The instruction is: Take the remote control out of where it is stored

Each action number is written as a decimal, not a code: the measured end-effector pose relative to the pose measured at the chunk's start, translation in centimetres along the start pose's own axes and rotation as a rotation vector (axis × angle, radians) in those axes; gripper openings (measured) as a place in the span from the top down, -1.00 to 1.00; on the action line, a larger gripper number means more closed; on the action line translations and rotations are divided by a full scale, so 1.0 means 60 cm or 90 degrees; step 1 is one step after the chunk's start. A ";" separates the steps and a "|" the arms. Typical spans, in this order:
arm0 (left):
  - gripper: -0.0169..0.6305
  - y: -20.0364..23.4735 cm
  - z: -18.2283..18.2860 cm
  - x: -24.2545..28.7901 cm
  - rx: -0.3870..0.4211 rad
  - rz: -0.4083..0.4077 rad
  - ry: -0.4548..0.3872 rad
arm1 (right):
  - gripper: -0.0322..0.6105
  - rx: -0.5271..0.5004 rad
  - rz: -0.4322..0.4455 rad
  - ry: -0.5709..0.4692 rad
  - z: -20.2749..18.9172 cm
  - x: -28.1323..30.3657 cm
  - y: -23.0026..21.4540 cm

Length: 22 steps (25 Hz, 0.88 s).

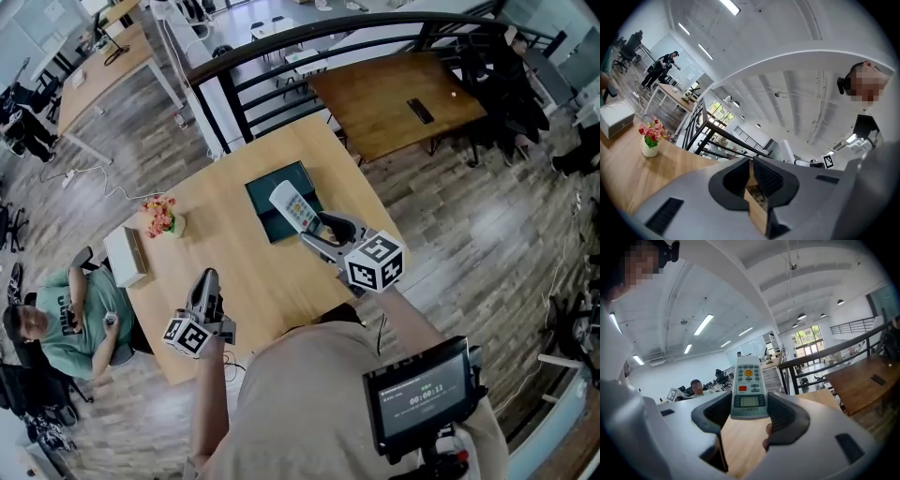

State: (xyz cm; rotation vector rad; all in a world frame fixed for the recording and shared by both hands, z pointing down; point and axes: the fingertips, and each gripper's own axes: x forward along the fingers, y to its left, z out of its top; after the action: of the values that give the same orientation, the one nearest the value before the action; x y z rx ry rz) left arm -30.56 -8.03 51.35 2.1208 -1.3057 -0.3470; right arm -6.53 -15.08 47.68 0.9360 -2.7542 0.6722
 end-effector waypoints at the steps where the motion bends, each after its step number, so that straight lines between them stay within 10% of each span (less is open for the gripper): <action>1: 0.92 0.004 -0.005 -0.002 0.000 -0.004 0.006 | 0.13 0.006 -0.004 0.006 -0.009 0.001 -0.001; 22: 0.92 0.045 -0.097 -0.007 -0.015 0.044 0.070 | 0.13 0.070 -0.009 0.112 -0.168 0.016 -0.040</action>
State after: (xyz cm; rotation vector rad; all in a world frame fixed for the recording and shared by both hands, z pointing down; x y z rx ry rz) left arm -29.69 -6.40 57.49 2.0392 -1.3017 -0.2123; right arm -5.78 -12.63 57.77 0.8713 -2.5761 0.8664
